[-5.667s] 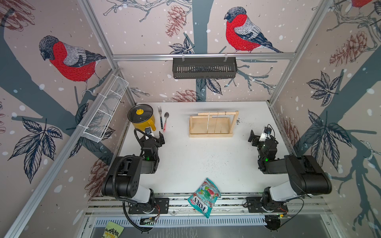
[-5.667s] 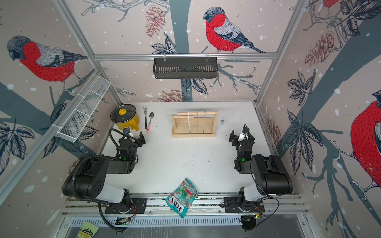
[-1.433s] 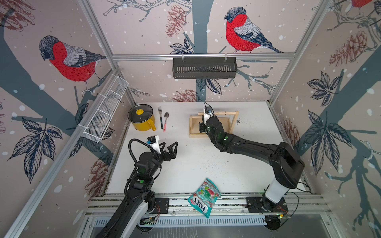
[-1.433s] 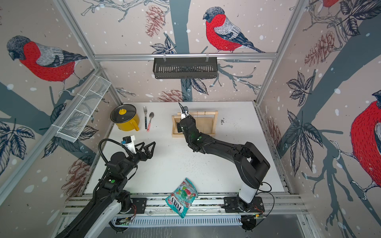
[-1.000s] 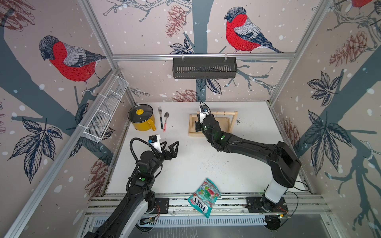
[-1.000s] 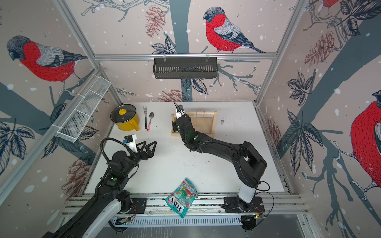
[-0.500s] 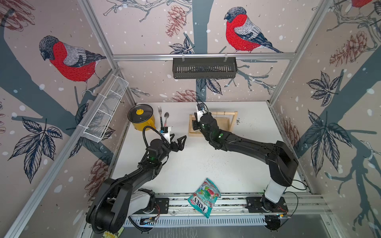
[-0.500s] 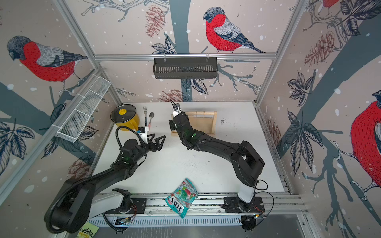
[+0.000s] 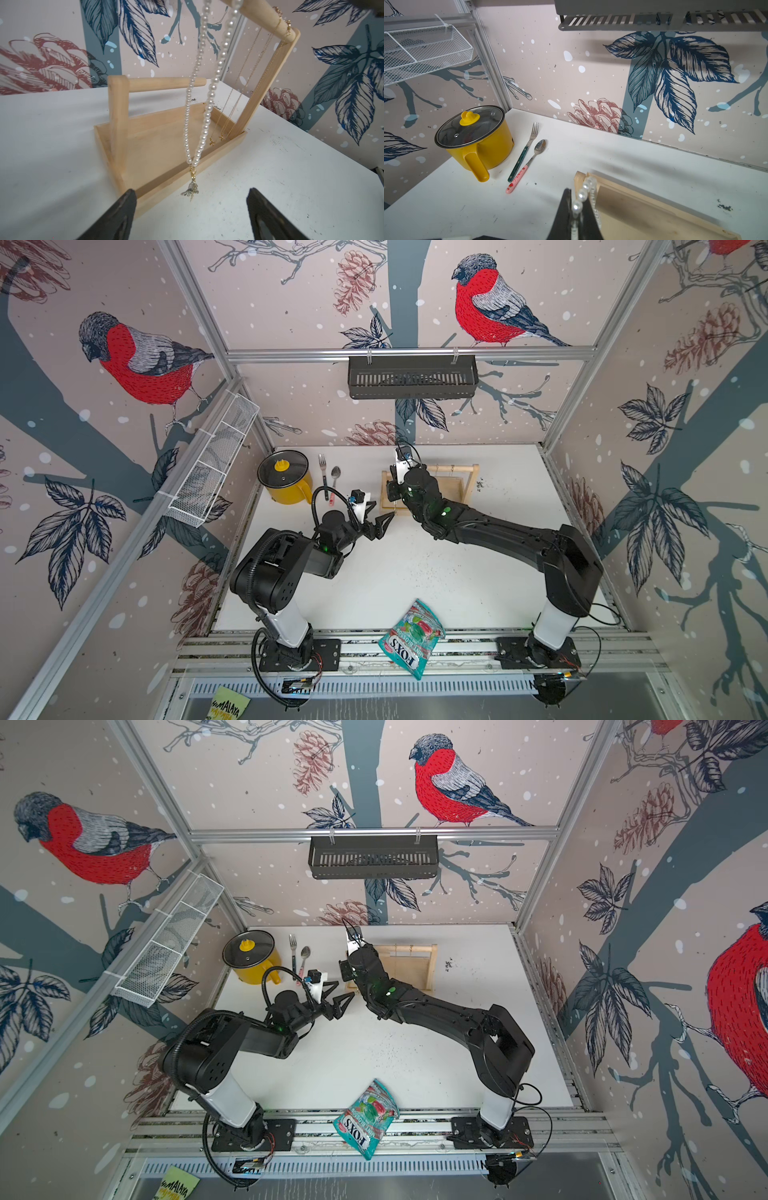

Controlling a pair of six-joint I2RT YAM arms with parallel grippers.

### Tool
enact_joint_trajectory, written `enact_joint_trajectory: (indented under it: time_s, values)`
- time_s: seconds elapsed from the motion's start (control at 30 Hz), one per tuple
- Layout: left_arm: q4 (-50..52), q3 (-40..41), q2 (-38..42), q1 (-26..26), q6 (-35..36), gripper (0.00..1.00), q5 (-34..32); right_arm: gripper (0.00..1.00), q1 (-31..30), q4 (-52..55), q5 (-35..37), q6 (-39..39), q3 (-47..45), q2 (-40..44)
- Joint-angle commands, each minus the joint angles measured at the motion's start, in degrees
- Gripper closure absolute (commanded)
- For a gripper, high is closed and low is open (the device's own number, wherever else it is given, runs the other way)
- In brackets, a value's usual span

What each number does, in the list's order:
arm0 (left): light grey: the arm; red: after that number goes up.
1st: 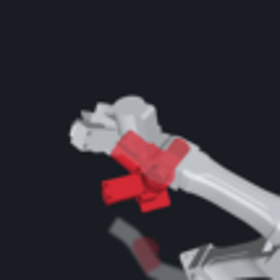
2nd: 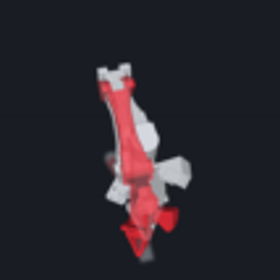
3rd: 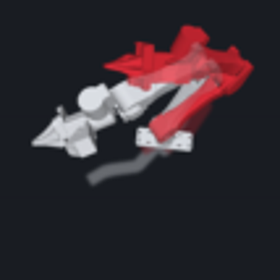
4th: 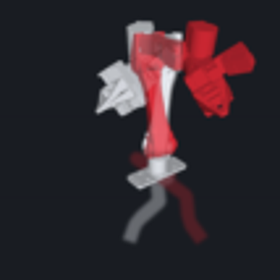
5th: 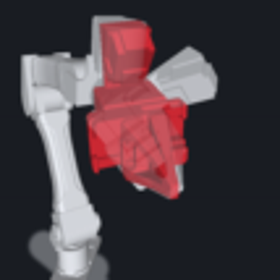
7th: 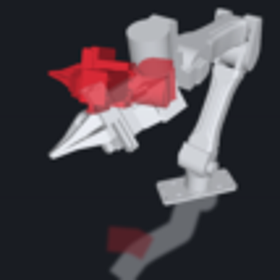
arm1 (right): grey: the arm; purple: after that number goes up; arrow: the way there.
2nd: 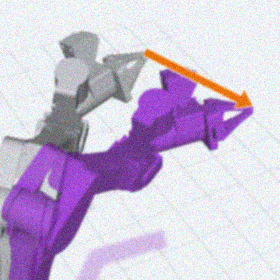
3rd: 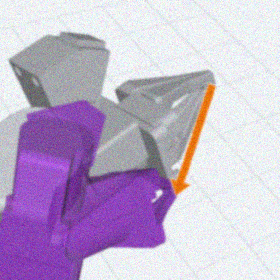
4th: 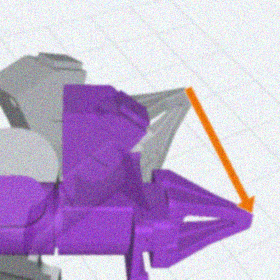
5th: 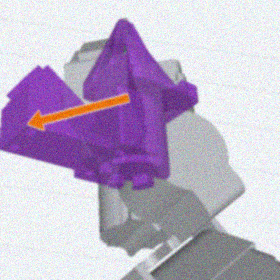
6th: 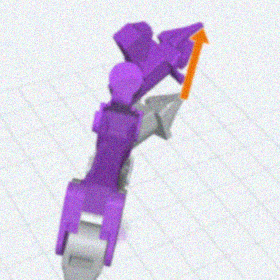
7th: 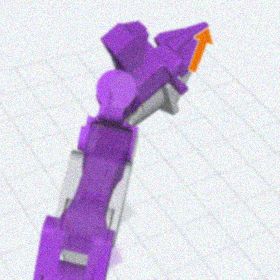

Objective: Take the necklace off the jewelry display stand
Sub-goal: Take off the necklace from the stand.

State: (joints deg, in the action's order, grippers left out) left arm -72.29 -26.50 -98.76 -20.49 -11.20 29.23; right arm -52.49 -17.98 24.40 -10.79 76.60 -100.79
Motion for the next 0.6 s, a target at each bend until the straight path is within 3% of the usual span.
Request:
enact_joint_trajectory:
  time_s: [0.0,0.4,0.57]
  values:
    - [-7.8,-2.1,-1.2,-1.6,3.5,0.16,1.8,0.99,-0.1,-0.4,-0.8,-0.1,0.6,1.2]
    - [-2.0,-9.4,-5.2,-3.2,3.1,0.26,-6.5,0.99,0.4,-1.2,-3.7,-0.6,1.3,0.6]
    - [-1.1,-9.7,-6.1,-3.2,4.1,0.31,-6.8,1.0,0.4,-1.1,-4.9,-0.8,2.4,0.0]
